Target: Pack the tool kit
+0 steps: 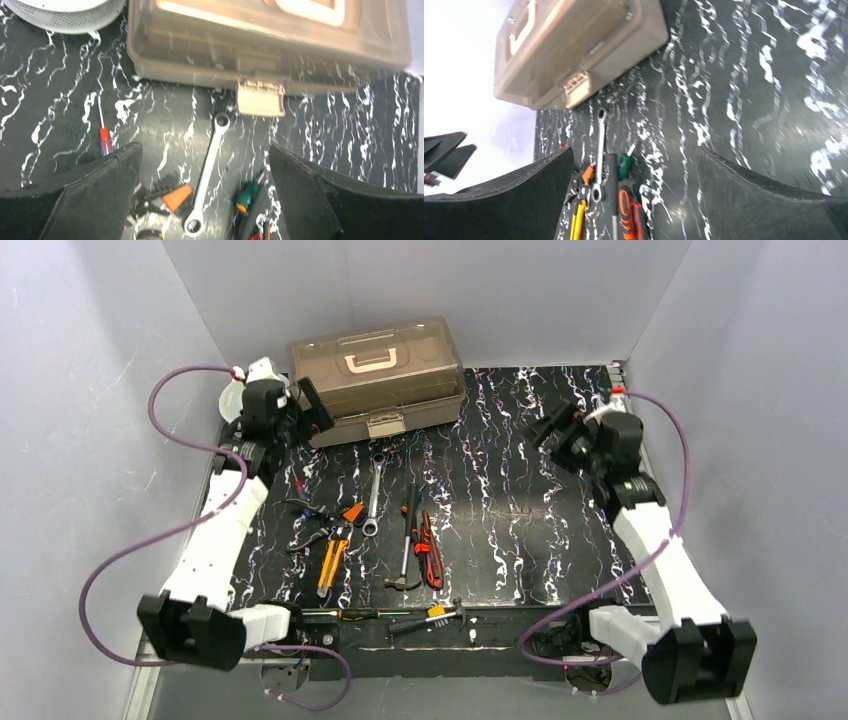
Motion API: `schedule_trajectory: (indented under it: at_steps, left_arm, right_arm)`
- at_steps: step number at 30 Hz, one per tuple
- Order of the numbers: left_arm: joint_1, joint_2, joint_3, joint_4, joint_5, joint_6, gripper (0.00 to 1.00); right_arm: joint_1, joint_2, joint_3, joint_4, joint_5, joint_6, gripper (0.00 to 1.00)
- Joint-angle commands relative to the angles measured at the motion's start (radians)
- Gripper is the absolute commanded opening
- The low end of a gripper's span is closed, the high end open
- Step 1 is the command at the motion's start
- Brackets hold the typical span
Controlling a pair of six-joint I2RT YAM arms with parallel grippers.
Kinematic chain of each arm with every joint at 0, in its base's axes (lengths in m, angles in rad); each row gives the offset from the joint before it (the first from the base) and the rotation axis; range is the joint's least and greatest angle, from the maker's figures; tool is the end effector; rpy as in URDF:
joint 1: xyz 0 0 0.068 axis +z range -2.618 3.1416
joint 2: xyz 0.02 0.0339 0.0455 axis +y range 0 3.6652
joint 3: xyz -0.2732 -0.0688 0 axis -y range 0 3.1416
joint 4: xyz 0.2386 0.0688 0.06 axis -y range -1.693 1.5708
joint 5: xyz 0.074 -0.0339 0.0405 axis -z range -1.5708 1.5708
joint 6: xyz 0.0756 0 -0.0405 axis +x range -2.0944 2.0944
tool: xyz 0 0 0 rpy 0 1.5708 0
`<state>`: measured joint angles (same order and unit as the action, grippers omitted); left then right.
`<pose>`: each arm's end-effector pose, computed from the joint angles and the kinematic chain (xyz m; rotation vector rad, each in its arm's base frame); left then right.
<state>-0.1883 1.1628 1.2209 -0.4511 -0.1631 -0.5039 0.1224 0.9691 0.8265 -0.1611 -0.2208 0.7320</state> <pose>0.2809 -0.0410 0.3811 -0.4152 1.9257 -0.2945 0.2472 0.0471 0.3200 0.4311 1.8963 0.7855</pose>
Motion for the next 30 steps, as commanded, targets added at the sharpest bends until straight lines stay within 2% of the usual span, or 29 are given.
schedule_trajectory:
  at_steps: [1,5,8,13,17,21,24,27,30]
  left_arm:
    - [0.110,0.131,0.104,0.063,0.046,0.009,0.98]
    - [0.169,0.228,0.150,0.149,0.080,0.006,0.98]
    - [0.186,0.326,0.236,0.156,0.076,0.010,0.98]
    - [0.245,0.513,0.387,0.161,0.164,0.022,0.98]
    - [0.255,0.646,0.475,0.209,0.292,0.031,0.98]
    - [0.258,0.772,0.584,0.163,0.371,0.027,0.98]
    - [0.258,0.816,0.594,0.142,0.416,-0.005,0.98]
    - [0.257,0.786,0.538,0.140,0.431,-0.061,0.98]
    - [0.255,0.690,0.359,0.244,0.489,-0.145,0.90]
  right_arm:
    - [0.076,0.199,0.237,0.111,0.023,0.019,0.98]
    - [0.116,0.397,0.413,0.130,0.023,0.021,0.98]
    - [0.135,0.529,0.535,0.125,0.023,0.019,0.98]
    - [0.146,0.702,0.713,0.099,-0.035,0.009,0.98]
    - [0.149,0.764,0.755,0.127,-0.086,0.002,0.98]
    - [0.149,0.775,0.736,0.152,-0.107,0.000,0.98]
    - [0.149,0.763,0.723,0.150,-0.096,-0.011,0.98]
    - [0.149,0.727,0.685,0.139,-0.080,-0.020,0.98]
    - [0.149,0.680,0.624,0.147,-0.067,-0.016,0.98]
